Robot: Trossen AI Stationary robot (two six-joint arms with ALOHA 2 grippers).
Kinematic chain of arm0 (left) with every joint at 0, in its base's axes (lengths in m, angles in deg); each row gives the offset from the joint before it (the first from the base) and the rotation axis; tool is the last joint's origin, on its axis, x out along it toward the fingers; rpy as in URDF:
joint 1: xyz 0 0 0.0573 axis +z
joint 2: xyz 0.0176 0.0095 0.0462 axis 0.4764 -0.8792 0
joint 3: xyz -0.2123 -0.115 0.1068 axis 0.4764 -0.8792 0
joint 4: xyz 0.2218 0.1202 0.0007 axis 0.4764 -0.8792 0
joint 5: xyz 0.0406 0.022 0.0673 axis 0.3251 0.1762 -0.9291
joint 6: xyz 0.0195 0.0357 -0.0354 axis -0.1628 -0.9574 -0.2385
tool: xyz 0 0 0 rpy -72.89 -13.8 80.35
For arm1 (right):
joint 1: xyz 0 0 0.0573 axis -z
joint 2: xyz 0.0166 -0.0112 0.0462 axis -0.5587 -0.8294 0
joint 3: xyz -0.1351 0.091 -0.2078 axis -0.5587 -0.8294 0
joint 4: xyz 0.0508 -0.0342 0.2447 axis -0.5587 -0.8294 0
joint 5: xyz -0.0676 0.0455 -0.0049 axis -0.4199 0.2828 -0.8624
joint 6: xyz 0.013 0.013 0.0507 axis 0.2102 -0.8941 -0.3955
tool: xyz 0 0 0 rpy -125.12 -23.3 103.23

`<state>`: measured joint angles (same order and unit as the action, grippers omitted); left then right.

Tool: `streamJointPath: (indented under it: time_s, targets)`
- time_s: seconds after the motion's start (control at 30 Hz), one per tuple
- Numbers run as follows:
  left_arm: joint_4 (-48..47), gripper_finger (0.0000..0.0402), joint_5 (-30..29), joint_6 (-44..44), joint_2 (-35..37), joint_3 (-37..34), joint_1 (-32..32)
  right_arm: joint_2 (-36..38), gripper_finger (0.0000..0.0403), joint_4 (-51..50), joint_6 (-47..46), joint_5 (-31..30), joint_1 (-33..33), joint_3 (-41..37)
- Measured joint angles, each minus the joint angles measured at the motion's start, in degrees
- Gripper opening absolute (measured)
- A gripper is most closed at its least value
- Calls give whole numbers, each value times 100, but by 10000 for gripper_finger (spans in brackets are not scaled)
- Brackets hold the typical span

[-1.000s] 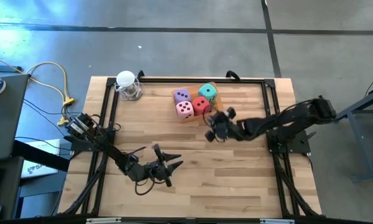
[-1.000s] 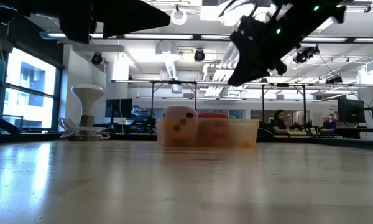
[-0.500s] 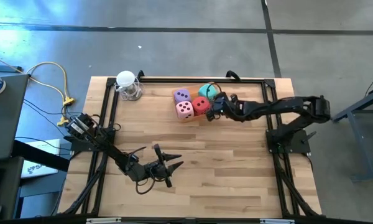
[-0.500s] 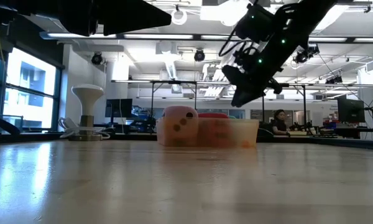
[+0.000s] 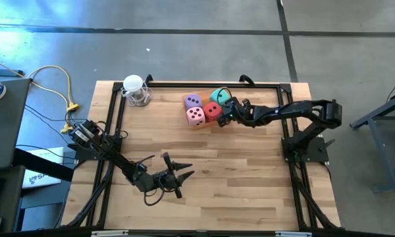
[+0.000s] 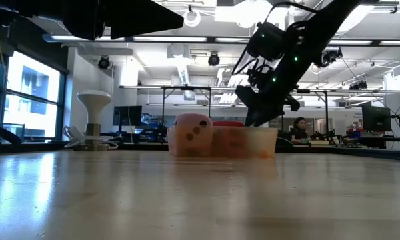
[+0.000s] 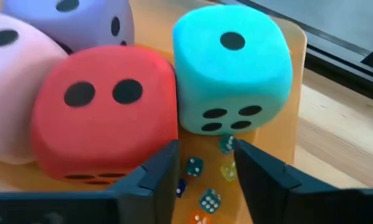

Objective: Pick & Place Dice
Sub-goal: Return to Home Position

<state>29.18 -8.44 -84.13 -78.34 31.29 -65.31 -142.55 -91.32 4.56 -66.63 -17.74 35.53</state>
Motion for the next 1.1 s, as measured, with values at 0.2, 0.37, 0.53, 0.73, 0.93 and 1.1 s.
streamJointPath:
  time_s: [0.2,0.37,0.53,0.73,0.93,1.1]
  targets:
    - [-2,129,-31,12,0,0,0,177,203,74,180,-3,-37,0]
    - [-334,129,375,747,-2,-9,0,663,221,175,708,407,-123,0]
    - [-1200,129,1507,1467,50,-9,99,1503,199,41,774,594,-266,0]
    - [-2670,117,2531,3165,707,-2,602,2740,102,-613,998,389,-504,0]
    - [-4468,76,2850,3536,2125,7,922,3974,7,-2121,911,318,-848,0]
    - [-6467,9,2834,4165,3775,7,1243,4708,2,-3404,597,178,-1168,1]
